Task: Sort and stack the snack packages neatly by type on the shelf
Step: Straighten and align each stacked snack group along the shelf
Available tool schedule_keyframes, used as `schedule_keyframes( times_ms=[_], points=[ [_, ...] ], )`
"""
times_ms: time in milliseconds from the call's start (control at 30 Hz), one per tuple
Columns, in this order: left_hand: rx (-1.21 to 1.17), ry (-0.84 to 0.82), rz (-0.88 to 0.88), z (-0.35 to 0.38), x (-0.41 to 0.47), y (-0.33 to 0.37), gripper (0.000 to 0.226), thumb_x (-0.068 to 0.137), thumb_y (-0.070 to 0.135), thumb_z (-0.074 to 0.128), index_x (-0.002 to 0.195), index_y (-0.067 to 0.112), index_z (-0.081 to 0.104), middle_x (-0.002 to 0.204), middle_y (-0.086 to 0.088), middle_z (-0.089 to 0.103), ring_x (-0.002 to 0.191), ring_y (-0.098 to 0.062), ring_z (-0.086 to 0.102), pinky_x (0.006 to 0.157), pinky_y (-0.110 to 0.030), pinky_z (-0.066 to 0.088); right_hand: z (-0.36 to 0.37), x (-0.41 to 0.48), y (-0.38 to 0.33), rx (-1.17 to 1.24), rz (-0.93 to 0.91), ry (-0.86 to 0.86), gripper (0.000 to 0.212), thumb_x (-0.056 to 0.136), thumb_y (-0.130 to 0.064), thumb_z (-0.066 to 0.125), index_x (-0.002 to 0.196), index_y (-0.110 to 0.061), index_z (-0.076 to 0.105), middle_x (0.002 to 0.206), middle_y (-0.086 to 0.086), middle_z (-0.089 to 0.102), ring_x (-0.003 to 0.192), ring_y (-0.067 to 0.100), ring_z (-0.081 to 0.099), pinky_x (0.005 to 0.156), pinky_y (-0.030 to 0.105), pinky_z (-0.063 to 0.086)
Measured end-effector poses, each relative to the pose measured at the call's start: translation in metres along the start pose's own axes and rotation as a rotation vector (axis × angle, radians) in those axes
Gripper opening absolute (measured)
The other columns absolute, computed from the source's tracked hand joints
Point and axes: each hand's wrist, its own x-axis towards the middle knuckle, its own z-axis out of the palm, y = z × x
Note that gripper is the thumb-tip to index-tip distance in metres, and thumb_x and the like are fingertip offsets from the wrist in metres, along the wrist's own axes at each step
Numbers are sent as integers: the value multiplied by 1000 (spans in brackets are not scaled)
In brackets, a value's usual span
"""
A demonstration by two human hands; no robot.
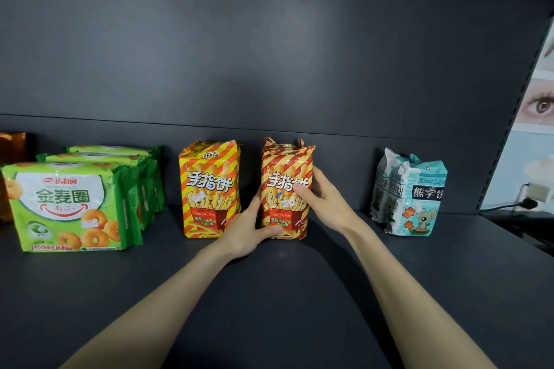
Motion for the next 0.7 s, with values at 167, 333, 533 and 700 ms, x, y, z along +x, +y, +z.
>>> schedule_keyframes(
  times_ms=[167, 333, 533, 700],
  points=[
    [-1, 4, -4, 0, 0, 1, 90, 85, 27, 67, 151, 25, 6, 146, 1, 39, 133, -18, 40, 110, -36, 35, 0, 0, 0, -6, 8, -3, 61, 92, -36, 55, 145, -24, 28, 140, -4, 48, 125, 15, 51, 103, 41, 46],
    [26, 9, -15, 1, -1, 2, 89, 85, 28, 66, 151, 25, 6, 145, 2, 41, 133, -18, 41, 108, -33, 36, 1, -1, -3, 2, 17, -14, 60, 93, -35, 54, 145, -24, 27, 141, -5, 47, 125, 15, 50, 103, 39, 46],
    [75, -2, -71, -2, -1, 7, 86, 84, 32, 67, 150, 22, 13, 144, -1, 44, 132, -19, 42, 111, -38, 36, -5, -3, -11, -60, 39, -55, 63, 92, -33, 55, 146, -23, 25, 142, -3, 46, 126, 15, 49, 99, 34, 45],
    [205, -26, -115, -5, -2, 20, 71, 88, 32, 63, 145, 15, 25, 142, -4, 47, 131, -21, 44, 108, -35, 39, -15, -5, -24, -190, 78, -79, 57, 93, -29, 56, 142, -15, 32, 142, 3, 48, 127, 20, 49, 103, 40, 46]
  ],
)
